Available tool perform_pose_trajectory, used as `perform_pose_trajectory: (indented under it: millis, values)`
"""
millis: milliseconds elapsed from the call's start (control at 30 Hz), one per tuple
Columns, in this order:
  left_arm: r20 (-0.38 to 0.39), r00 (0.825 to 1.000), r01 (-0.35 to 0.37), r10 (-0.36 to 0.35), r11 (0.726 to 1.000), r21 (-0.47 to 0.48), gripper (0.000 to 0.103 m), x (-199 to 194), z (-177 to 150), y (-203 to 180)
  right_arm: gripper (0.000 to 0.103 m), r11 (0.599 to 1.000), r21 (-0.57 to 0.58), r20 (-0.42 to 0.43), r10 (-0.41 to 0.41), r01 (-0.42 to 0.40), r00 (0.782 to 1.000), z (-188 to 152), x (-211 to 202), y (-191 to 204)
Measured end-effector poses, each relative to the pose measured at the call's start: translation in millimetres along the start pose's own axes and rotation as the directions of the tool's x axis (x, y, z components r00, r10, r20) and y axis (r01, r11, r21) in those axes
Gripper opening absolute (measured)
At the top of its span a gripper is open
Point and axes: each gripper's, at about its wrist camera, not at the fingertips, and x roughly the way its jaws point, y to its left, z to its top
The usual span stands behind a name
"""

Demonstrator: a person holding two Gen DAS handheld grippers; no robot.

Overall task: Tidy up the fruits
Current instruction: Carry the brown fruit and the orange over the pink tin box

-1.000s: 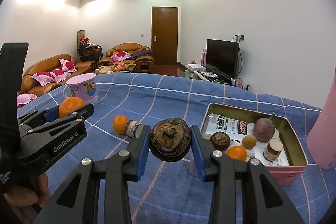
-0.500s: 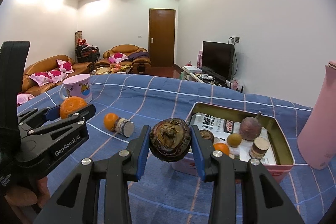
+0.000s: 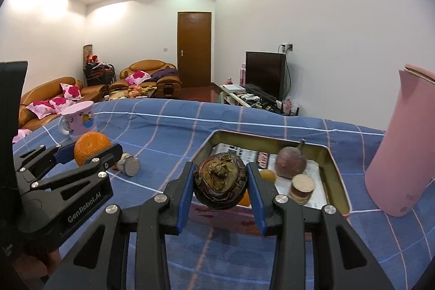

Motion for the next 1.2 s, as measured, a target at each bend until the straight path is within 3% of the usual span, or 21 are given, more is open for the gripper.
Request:
perform_pose_trajectory:
  millis: [433,900,1200]
  values:
    - [-0.039,0.996,0.078,-0.075,0.994,0.074,0.048,20.4,10.8,-63.3,0.04,0.994,0.05,-0.003,-0.102,0.102,0.995,1.3,7.5,-51.4]
    - [-0.082,0.989,0.129,-0.122,0.989,0.072,0.048,47.8,23.2,-104.2,0.04,0.968,0.09,-0.012,-0.233,0.233,0.972,8.3,25.8,-98.9]
    - [-0.163,0.974,0.174,-0.159,0.981,0.083,0.048,76.8,30.2,-127.1,0.04,0.955,0.128,-0.048,-0.264,0.268,0.963,11.5,35.7,-114.8]
